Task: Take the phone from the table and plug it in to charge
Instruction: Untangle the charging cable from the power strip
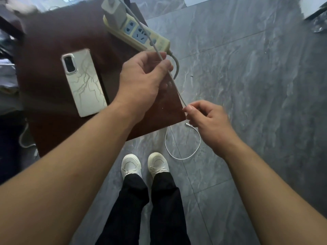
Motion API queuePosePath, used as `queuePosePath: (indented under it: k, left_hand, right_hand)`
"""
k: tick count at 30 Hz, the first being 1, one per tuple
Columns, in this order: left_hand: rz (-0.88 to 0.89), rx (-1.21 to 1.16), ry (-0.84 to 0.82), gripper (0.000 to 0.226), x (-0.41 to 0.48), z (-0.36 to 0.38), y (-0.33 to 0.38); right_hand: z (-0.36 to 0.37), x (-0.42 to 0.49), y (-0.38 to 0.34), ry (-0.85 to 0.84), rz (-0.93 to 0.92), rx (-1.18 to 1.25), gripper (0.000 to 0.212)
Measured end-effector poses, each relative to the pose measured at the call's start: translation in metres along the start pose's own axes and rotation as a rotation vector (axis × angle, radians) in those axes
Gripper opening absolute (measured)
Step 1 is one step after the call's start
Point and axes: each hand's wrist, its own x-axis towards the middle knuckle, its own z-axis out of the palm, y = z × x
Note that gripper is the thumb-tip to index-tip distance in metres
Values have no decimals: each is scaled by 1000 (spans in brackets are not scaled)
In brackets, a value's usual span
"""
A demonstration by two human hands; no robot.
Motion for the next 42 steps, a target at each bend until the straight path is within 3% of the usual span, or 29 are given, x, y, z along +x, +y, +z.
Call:
queuePosePath:
  k: [4, 7, 10, 15, 24, 34, 42]
  left_hand:
    - [-110, 109, -110, 14, -21, 11, -13]
    - [-195, 66, -179, 10, -39, 17, -16]
    - [-216, -9, -149, 12, -49, 16, -13]
    - [-201, -37, -79, 8, -57, 1, -7]
    - [-278, 128, -366, 16, -108, -9, -11]
    - [-165, 115, -277, 17, -118, 3, -16]
    - [-266, 170, -384, 25, -139, 18, -27]
  right_hand:
    - [1, -8, -9, -16, -16, 39, 18]
    - [0, -17, -19, -21, -54, 70, 20]
    - [-3, -27, -19, 11, -39, 38, 21]
    - [-3, -62, 2, 100, 61, -217, 19]
    - [16, -104, -12, 149, -4, -69, 15]
    - [3, -107, 1, 111, -50, -116, 15]
    - [-12, -102, -22, 161, -94, 173, 20]
